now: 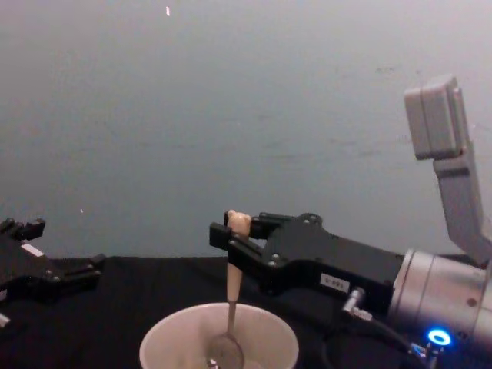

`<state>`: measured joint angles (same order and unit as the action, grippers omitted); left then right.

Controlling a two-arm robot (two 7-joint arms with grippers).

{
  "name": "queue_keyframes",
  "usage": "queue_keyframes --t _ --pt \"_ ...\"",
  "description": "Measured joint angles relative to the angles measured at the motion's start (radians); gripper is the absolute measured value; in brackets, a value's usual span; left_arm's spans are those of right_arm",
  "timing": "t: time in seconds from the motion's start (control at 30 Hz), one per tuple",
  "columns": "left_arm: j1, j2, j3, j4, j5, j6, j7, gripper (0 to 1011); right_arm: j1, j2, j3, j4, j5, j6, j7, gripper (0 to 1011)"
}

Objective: Pick up the stirring spoon with one hand, stir inside the cup, then place it back in its original position.

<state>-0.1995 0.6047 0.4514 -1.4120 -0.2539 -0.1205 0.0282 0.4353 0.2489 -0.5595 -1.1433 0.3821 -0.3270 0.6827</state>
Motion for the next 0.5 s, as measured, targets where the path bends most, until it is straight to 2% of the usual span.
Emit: queue_keyframes --t 0.5 --pt "0.000 0.000 0.000 0.000 0.000 0.000 0.000 1001 -0.034 0.040 0.027 -0.047 -0.004 0.009 -0.003 213"
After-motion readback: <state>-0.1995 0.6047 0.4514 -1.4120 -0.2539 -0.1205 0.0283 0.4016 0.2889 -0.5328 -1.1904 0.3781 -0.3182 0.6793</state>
